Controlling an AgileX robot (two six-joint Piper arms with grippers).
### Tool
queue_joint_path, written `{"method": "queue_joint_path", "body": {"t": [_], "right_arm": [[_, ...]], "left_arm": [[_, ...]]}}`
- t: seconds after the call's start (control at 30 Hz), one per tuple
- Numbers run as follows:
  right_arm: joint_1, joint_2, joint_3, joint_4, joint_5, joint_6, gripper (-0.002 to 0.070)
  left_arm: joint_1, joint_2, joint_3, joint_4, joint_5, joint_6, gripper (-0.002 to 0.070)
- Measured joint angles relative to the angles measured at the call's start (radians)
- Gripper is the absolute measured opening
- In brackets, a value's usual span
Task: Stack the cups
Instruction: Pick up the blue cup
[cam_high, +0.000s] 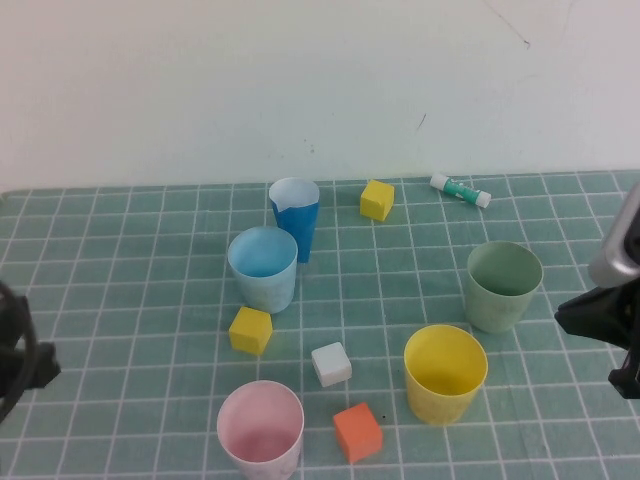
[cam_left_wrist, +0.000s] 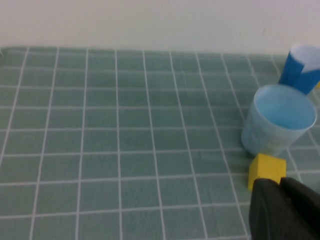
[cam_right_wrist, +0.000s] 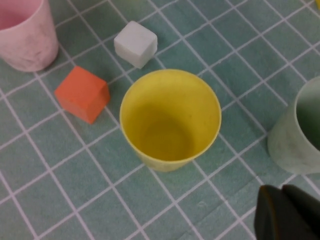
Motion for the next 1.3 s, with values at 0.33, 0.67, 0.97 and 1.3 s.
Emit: {"method": "queue_joint_path", "body": {"t": [0.33, 0.67, 0.97, 1.3], "right_arm": [[0.0, 0.0, 0.037, -0.035, 0.046, 0.028, -0.0003], [0.0, 0.0, 0.066, -0.051, 0.015, 0.049, -0.0003], [0.0, 0.0, 0.066, -0.051, 0.008, 0.052, -0.0003], [0.0, 0.0, 0.066, -0.051, 0.006, 0.052, -0.0003]], "left_arm": [[0.0, 0.466, -0.373, -0.209, 0.24, 0.246, 0.0266], [0.0, 0.848, -0.692, -0.363, 0.322, 0.401, 0.0505], [-0.002, 1.135, -0.92, -0.419, 0.407, 0.525, 0.051], [-0.046, 1.302, -0.978, -0.382, 0.411, 0.607, 0.051]]}}
